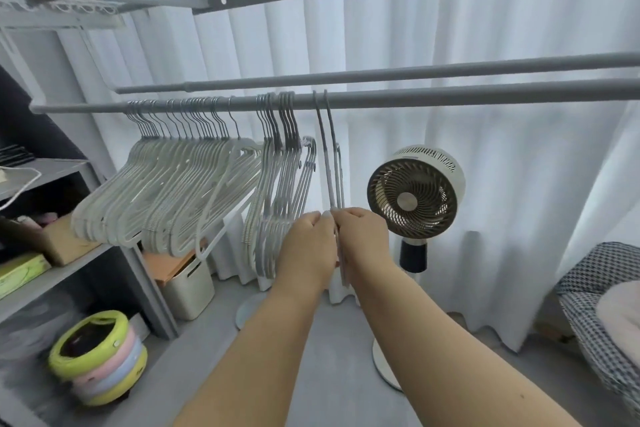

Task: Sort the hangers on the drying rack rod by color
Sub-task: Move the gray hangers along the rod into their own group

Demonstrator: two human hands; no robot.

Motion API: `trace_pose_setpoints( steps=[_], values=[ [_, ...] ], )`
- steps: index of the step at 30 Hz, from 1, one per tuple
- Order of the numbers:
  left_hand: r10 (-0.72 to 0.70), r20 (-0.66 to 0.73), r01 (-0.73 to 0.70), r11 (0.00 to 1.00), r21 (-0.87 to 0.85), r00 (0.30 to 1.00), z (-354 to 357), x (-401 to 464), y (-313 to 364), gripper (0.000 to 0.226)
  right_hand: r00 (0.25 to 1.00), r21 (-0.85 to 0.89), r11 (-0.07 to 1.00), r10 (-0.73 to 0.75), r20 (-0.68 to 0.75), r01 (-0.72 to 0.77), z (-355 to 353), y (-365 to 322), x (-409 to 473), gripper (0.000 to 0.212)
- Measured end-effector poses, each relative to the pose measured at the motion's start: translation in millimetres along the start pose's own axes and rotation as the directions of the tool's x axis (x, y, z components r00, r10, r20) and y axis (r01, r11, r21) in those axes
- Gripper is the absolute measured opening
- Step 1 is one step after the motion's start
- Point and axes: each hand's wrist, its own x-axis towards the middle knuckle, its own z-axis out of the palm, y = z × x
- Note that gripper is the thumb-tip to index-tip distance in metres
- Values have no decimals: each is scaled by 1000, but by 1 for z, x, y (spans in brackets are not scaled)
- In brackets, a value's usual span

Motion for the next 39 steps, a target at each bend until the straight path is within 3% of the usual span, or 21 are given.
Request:
trace_pose_setpoints(
  steps=[4,7,16,25,31,39],
  values=[
    [-72,100,85,987,-134,992,24,-1,6,26,1000,52,999,3,-31,-1,-31,-8,-3,10],
    [-70,126,92,980,-175,990,45,1,8,40,999,76,997,-7,-44,10,-65,-19,-9,10],
    [116,11,-113,983,-147,993,105,-29,27,27,985,36,988,-149,-83,153,-157,-32,-29,36],
    [225,182,-188,962,-198,957,178,-75,39,27,962,32,981,-182,-206,192,-243,-49,-49,39],
    [277,275,-236,956,-173,921,228,-110,55,50,948,70,975,-185,-259,209,-300,-66,-68,38],
    [278,322,-232,957,-174,905,289,-149,73,56,932,48,976,-189,-308,213,-375,-77,-81,39]
  ],
)
